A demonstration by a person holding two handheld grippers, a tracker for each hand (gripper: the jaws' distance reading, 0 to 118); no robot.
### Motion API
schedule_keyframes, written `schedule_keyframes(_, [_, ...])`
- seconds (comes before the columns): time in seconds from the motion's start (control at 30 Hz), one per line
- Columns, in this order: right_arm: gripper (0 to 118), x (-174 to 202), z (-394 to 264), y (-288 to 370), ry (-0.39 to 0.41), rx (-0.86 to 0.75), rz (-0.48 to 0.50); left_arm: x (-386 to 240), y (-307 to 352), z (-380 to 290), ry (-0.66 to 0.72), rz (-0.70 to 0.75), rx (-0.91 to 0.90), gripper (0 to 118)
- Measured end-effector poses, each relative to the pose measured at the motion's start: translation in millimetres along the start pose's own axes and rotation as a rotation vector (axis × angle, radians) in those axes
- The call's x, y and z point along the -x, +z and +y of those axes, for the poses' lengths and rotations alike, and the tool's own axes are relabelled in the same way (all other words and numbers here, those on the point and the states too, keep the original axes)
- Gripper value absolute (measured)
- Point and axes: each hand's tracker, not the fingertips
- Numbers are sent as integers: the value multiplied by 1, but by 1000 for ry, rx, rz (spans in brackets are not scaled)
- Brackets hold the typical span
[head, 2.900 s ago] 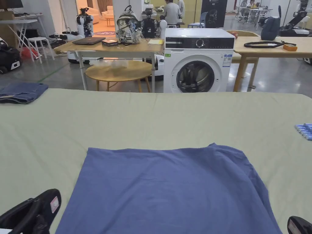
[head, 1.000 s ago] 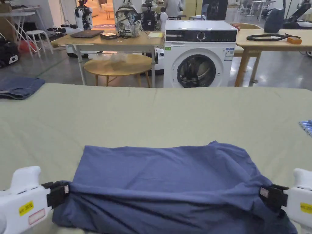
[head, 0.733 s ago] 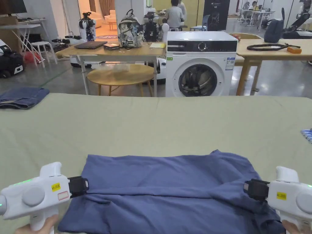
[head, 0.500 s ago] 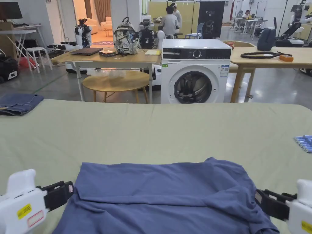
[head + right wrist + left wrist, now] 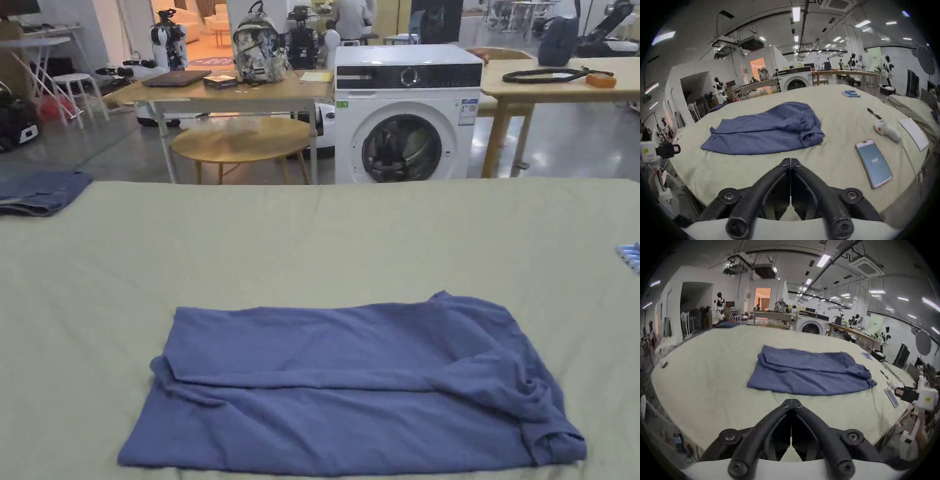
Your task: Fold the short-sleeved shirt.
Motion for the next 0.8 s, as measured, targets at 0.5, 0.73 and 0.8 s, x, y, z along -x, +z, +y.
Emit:
schedule_keyframes(0.5, [0,-21,9,4,-64,-4,43,92,-193,62,129,208,269,44])
schedule_keyframes(0.73, [4,-39,30,-32,-86,23,2,72,-228,54,49,142,329,0])
schedule_keyframes(0.8, [69,-43,47,-69,-73,46,-25,71,-239,50,39,172,336,0])
